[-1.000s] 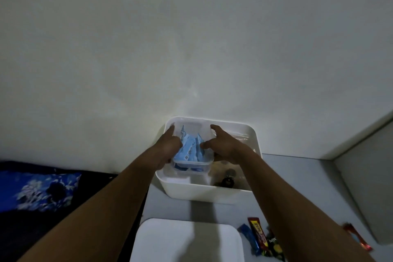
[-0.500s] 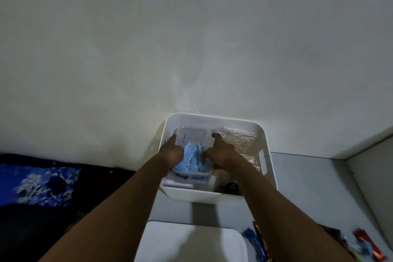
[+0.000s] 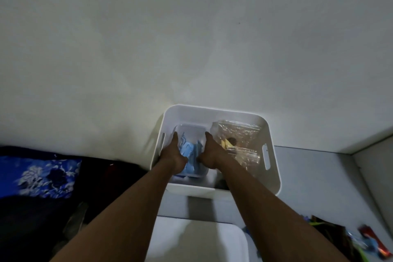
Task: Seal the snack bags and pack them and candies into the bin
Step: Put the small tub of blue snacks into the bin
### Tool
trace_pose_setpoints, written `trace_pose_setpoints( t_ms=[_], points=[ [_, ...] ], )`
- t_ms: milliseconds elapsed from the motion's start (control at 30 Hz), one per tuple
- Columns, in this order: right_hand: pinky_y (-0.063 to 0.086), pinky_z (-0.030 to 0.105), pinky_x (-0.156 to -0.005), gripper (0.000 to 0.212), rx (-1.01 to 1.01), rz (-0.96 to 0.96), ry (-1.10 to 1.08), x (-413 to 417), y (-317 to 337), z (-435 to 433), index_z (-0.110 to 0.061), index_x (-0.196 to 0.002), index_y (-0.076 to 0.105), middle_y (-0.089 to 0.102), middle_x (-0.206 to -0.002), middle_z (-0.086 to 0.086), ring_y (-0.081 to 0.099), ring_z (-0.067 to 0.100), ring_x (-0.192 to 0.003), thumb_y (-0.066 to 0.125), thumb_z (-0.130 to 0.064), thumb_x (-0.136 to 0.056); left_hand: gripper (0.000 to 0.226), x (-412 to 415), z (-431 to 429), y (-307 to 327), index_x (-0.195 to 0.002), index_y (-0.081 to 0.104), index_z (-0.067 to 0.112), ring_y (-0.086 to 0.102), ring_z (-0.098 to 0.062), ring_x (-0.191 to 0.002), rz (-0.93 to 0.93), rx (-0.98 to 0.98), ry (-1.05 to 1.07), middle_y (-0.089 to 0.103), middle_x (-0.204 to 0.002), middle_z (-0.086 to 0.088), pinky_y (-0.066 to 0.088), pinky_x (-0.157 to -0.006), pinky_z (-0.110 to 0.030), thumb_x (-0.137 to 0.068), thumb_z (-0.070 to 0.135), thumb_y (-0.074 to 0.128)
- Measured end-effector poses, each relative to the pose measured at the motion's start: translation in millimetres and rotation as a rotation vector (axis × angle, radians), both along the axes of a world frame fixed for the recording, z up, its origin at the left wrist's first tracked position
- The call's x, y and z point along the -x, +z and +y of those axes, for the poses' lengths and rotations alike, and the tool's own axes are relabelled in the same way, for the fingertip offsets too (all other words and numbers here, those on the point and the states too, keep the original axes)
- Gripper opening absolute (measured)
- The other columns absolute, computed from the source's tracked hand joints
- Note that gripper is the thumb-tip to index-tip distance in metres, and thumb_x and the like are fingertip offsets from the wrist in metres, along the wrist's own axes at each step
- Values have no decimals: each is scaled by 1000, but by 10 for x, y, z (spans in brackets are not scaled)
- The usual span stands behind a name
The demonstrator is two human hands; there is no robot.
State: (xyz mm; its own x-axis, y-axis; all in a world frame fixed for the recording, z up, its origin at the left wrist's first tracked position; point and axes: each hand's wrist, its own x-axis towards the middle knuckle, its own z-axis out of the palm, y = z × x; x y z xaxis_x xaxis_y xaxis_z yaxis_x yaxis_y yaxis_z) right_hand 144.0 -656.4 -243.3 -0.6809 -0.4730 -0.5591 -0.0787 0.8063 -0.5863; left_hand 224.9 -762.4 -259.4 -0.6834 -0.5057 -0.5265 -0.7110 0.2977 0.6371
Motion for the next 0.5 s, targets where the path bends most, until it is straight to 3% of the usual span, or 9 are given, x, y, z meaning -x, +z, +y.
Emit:
trace_pose_setpoints(
  t_ms=[133,233,400,500],
  points=[
    [46,39,-104,81,-8,38,16,-11,50,-18,-18,-150,25,52,-140,14,55,31,-123,71,-10,-84,91,37,11,110,-156,9,21,48,-31,-130,-55,114,-71,40,-150,-13,40,-104,-32,-89,16,69],
    [45,38,-105,77,-12,59,46,-32,237,15,-14,-152,24,49,-143,16,52,33,-127,66,-10,-88,69,27,54,262,-148,33,16,52,-29,-126,-69,221,-133,50,-143,-12,43,-102,-33,-88,18,69],
    [34,28,-105,56,17,160,71,-79,587,200,-12,-149,32,44,-151,9,44,27,-136,52,-15,-97,42,-43,153,568,-131,54,17,60,-23,-102,67,312,-159,63,-127,-7,46,-85,-28,-91,12,64],
    [32,30,-112,61,66,208,58,-154,776,332,-12,-151,34,38,-156,7,39,25,-140,55,-18,-95,35,-95,241,787,-128,57,17,61,-24,-101,143,345,-158,65,-125,-7,49,-92,-32,-93,16,62]
  ],
)
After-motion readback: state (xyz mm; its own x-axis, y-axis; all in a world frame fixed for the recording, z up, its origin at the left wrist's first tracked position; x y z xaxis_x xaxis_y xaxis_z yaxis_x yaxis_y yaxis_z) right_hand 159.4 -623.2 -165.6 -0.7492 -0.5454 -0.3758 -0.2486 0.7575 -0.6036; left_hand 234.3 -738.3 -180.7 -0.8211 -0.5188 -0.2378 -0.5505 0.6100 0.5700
